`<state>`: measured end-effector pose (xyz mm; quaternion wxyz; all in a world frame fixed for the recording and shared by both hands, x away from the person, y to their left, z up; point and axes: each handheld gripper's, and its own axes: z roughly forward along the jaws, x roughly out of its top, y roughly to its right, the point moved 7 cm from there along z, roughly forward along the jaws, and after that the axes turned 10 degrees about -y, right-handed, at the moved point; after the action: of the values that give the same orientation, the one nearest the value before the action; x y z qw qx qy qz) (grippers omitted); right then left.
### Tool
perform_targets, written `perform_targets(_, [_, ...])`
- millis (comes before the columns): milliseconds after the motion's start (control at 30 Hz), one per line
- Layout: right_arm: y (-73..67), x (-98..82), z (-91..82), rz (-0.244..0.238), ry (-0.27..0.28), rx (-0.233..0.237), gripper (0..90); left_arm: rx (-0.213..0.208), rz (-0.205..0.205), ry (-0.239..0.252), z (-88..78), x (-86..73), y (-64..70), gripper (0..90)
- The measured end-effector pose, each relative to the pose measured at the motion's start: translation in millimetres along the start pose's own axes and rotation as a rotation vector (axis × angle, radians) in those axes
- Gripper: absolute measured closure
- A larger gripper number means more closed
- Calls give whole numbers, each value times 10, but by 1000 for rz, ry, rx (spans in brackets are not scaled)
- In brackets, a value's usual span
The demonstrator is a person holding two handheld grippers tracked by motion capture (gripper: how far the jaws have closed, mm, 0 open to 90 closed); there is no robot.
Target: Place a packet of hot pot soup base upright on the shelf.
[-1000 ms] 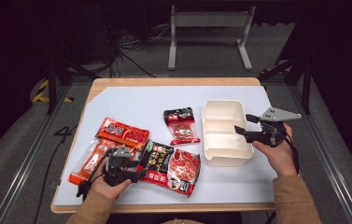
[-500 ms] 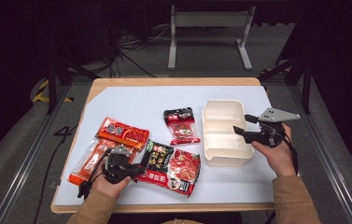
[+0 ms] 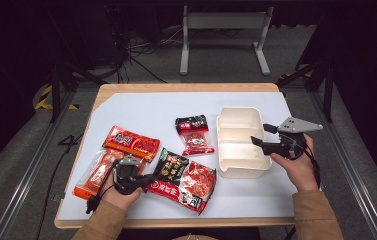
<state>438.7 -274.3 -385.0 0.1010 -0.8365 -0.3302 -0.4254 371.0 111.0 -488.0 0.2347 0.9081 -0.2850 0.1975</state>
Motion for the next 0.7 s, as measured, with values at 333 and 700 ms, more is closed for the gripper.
perform_targets(333, [43,-29,-97,18,15,-18,356,-25,15,151,-235,243,140,887])
perform_targets(700, [45,18,-179,17,46,-23,357,-8,134,214,-535,437,360,886])
